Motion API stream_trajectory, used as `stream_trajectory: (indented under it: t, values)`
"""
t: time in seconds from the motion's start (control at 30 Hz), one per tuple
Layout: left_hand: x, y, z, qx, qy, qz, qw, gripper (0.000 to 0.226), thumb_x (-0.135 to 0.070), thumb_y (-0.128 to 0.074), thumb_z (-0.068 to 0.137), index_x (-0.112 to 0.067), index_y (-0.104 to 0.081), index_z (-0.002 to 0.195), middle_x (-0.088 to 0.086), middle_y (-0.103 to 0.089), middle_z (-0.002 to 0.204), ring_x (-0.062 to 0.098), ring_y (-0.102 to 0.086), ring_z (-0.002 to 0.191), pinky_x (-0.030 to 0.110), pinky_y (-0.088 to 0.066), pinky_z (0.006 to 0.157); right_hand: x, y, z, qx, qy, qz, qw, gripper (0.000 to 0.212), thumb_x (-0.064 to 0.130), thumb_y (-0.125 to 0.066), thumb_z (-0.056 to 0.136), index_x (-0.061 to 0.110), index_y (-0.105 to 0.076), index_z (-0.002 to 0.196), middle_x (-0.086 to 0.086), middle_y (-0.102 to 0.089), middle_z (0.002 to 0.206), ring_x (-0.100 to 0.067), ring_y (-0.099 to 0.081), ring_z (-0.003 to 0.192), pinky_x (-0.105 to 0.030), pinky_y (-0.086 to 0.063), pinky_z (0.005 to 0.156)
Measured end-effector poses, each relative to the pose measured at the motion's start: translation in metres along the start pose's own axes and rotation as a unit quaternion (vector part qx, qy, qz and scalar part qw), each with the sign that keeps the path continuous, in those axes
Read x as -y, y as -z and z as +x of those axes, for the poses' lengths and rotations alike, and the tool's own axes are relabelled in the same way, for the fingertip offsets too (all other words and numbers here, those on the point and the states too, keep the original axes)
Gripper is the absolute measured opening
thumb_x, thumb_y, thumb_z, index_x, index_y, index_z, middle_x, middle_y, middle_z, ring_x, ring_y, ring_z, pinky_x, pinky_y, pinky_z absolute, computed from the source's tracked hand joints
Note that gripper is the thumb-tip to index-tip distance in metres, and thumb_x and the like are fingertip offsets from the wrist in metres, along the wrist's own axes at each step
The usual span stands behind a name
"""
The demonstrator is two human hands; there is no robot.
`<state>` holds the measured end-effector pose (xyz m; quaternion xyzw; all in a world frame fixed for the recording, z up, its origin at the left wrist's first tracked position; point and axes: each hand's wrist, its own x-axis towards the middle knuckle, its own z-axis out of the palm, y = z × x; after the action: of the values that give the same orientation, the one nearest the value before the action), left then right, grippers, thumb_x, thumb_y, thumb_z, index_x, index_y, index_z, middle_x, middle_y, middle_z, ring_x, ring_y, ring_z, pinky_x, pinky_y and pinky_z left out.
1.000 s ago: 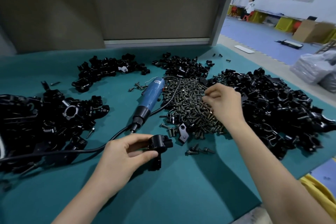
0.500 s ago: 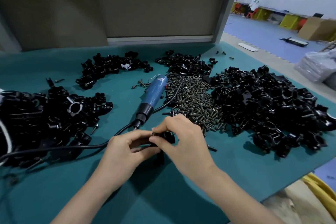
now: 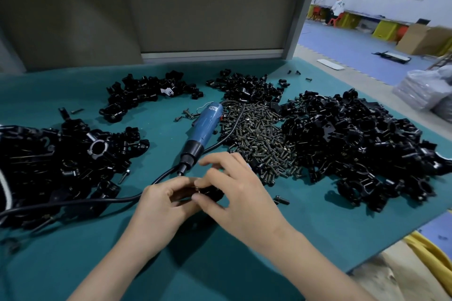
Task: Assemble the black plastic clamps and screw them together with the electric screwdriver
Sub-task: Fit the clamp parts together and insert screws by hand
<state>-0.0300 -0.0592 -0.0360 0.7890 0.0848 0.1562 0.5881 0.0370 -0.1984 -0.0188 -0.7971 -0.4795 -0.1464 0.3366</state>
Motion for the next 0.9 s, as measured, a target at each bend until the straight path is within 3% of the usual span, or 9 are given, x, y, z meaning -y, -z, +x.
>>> stream_trajectory:
  t: [0.07,0.13,0.23,0.33,0.5,0.63,0.77,0.83,0.9]
  values:
    - [0.0,-0.001,0.0,-0.002,0.011,-0.022,1.0,0.034,0.011,-0.074,0.072,-0.021,-0.073,0.081,-0.011,-0.074,0.075,-0.005,-0.067,0.067,0.005,-0.046,0.063,-0.002,0.006,0.003,0.005,-0.007,0.047,0.999,0.01,0.014,-0.07,0.083,0.005,-0.068,0.083,-0.005,-0.065,0.107,-0.021,-0.057,0.099,-0.027,-0.045,0.088]
    - [0.0,-0.003,0.0,-0.003,0.019,-0.034,0.999,0.031,0.008,-0.078,0.068,-0.02,-0.074,0.083,-0.01,-0.075,0.078,-0.003,-0.069,0.07,0.004,-0.047,0.065,-0.017,0.018,0.009,-0.055,-0.017,0.061,0.996,0.006,0.012,-0.068,0.084,0.007,-0.071,0.084,-0.002,-0.067,0.103,-0.014,-0.06,0.096,-0.023,-0.046,0.089]
    - [0.0,-0.002,0.0,-0.003,0.041,-0.034,0.999,0.03,0.0,-0.082,0.067,-0.022,-0.075,0.087,-0.01,-0.076,0.081,0.002,-0.071,0.074,0.005,-0.047,0.065,-0.065,0.045,0.033,-0.163,-0.16,0.0,0.973,0.016,0.001,-0.064,0.087,0.013,-0.072,0.094,0.005,-0.066,0.094,-0.001,-0.058,0.083,-0.018,-0.05,0.083]
    - [0.001,-0.001,0.0,-0.003,0.061,-0.032,0.998,0.03,-0.004,-0.083,0.066,-0.024,-0.075,0.088,-0.011,-0.076,0.082,0.004,-0.072,0.074,0.006,-0.048,0.063,-0.112,0.051,0.046,-0.012,-0.298,-0.097,0.949,0.016,0.005,-0.062,0.09,0.013,-0.073,0.097,-0.001,-0.069,0.1,-0.007,-0.057,0.078,-0.021,-0.048,0.079]
    - [0.001,-0.001,0.0,0.002,0.051,-0.048,0.998,0.029,-0.018,-0.083,0.058,-0.029,-0.076,0.083,-0.01,-0.076,0.083,0.007,-0.073,0.077,0.007,-0.049,0.065,-0.132,0.036,0.046,0.101,-0.234,-0.188,0.949,0.015,0.009,-0.063,0.091,0.014,-0.07,0.104,-0.004,-0.063,0.107,-0.023,-0.062,0.094,-0.037,-0.053,0.084]
    - [0.002,-0.002,0.001,0.003,0.042,-0.055,0.998,0.032,-0.032,-0.079,0.051,-0.04,-0.075,0.082,-0.013,-0.075,0.085,0.005,-0.072,0.079,0.007,-0.049,0.068,-0.132,0.039,0.054,0.183,-0.186,-0.256,0.931,0.021,0.011,-0.059,0.092,0.018,-0.068,0.11,-0.004,-0.067,0.106,-0.023,-0.063,0.094,-0.04,-0.055,0.081]
    - [0.005,-0.001,0.002,0.007,0.035,-0.059,0.998,0.033,-0.033,-0.08,0.051,-0.039,-0.076,0.083,-0.012,-0.076,0.086,0.006,-0.072,0.081,0.008,-0.05,0.07,-0.134,0.046,0.053,0.101,-0.188,-0.177,0.961,0.013,0.011,-0.061,0.09,0.02,-0.067,0.097,0.005,-0.066,0.09,-0.006,-0.051,0.079,-0.033,-0.052,0.079]
    - [0.007,-0.001,0.002,0.011,0.038,-0.061,0.997,0.032,-0.033,-0.08,0.051,-0.035,-0.076,0.083,-0.01,-0.076,0.089,0.008,-0.073,0.082,0.009,-0.051,0.071,-0.134,0.046,0.052,0.063,-0.193,-0.125,0.971,0.021,0.009,-0.064,0.088,0.021,-0.066,0.106,0.01,-0.061,0.088,0.0,-0.047,0.075,-0.028,-0.049,0.078]
    - [0.008,0.0,0.002,0.01,0.039,-0.06,0.997,0.031,-0.032,-0.08,0.052,-0.034,-0.076,0.083,-0.01,-0.076,0.089,0.009,-0.073,0.081,0.009,-0.051,0.07,-0.134,0.041,0.047,0.105,-0.19,-0.126,0.968,0.029,0.008,-0.062,0.09,0.019,-0.065,0.116,0.006,-0.064,0.097,-0.001,-0.052,0.076,-0.025,-0.048,0.078]
